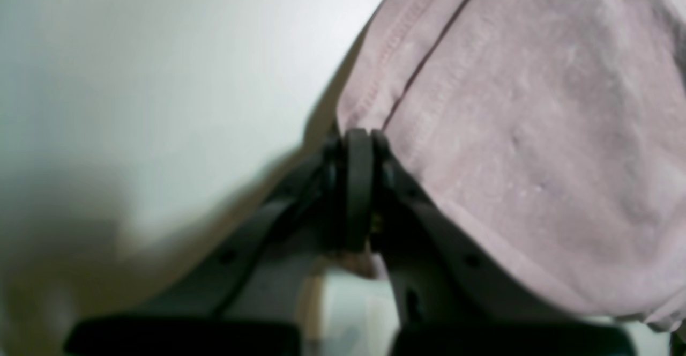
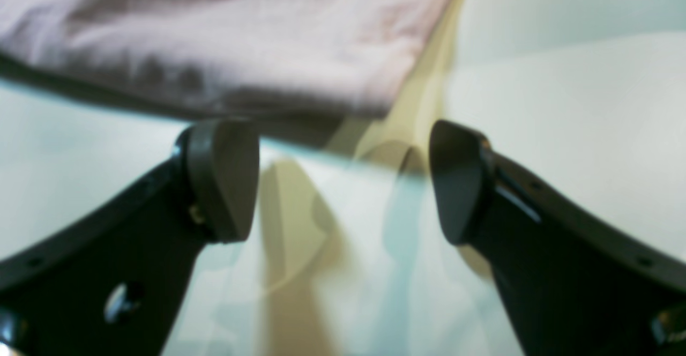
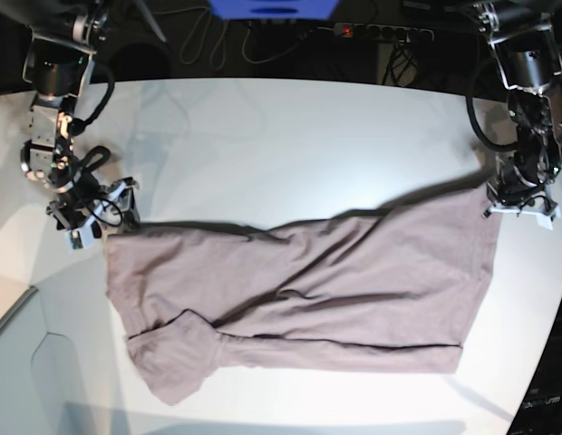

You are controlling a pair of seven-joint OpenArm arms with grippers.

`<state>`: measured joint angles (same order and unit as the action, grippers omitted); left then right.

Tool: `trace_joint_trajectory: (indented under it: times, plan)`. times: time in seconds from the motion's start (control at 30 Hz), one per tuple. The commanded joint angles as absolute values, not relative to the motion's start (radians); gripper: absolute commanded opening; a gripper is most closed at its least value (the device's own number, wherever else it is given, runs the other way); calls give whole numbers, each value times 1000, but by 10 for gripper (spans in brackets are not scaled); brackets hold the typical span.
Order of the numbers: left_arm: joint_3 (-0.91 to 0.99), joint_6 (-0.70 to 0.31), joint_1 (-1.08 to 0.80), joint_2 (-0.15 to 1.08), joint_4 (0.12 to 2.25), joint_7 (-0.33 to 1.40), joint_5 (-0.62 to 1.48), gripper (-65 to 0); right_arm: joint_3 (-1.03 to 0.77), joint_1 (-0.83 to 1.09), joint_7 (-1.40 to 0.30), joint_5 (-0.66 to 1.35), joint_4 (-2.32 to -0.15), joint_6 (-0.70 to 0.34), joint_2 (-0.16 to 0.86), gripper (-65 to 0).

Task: Layout the t-shirt on the table in an organized manner, then fold the t-shirt properly
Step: 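Grasp the shirt's folded edge corners with both grippers, then lift the edge and drag the right gripper's corner across the table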

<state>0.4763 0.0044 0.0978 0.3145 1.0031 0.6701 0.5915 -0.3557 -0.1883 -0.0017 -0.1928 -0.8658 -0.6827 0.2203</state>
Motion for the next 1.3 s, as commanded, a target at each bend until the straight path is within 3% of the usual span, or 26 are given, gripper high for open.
trace_joint_trajectory:
  times: [0.0, 0.27, 0.37, 0.7, 0.93, 1.27]
  plan:
    - [481, 2, 114, 331, 1017, 654, 598, -649, -355, -222, 27, -174, -868, -698, 234, -191]
    - [481, 2, 114, 332, 1010, 653, 598, -649, -355, -308, 27, -174, -760, -698, 240, -195]
    - [481, 2, 114, 332, 1010, 653, 598, -649, -337, -308, 27, -174, -760, -698, 240, -240]
    - [481, 2, 114, 335, 1018, 654, 598, -649, -280, -311, 18, -176, -766, -698, 240, -650]
    - [483, 2, 99, 338, 1075, 662, 598, -649, -286, -186, -82, -174, -1099, -698, 266, -650]
    - [483, 2, -74, 338, 1399, 664, 599, -649, -417, -2, -226, -174, -1547, -698, 266, -650]
